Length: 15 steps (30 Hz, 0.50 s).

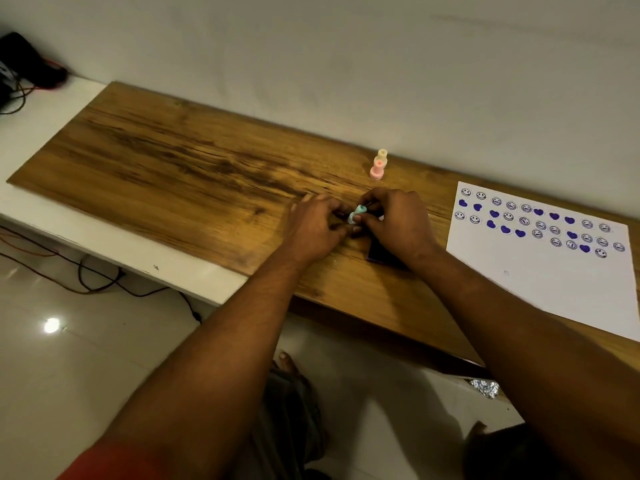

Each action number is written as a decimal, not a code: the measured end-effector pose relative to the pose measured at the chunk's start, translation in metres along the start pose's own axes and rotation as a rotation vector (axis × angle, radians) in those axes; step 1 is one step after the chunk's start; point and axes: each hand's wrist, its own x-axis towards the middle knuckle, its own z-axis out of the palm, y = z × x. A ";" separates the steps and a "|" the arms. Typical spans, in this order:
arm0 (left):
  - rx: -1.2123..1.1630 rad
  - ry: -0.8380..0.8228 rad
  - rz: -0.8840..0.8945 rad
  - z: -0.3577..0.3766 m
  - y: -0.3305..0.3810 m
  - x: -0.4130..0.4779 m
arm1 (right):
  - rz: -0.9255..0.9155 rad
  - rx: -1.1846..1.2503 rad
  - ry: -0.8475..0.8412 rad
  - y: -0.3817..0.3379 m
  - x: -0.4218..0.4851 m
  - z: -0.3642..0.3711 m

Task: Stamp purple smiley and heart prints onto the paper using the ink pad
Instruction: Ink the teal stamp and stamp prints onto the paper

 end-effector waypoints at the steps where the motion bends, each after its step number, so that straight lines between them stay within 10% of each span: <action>1: -0.011 0.000 0.001 0.000 0.000 0.000 | 0.002 0.012 0.000 0.001 0.000 0.000; 15: 0.024 -0.086 0.014 0.000 0.000 0.002 | -0.071 0.050 0.028 0.004 -0.003 -0.001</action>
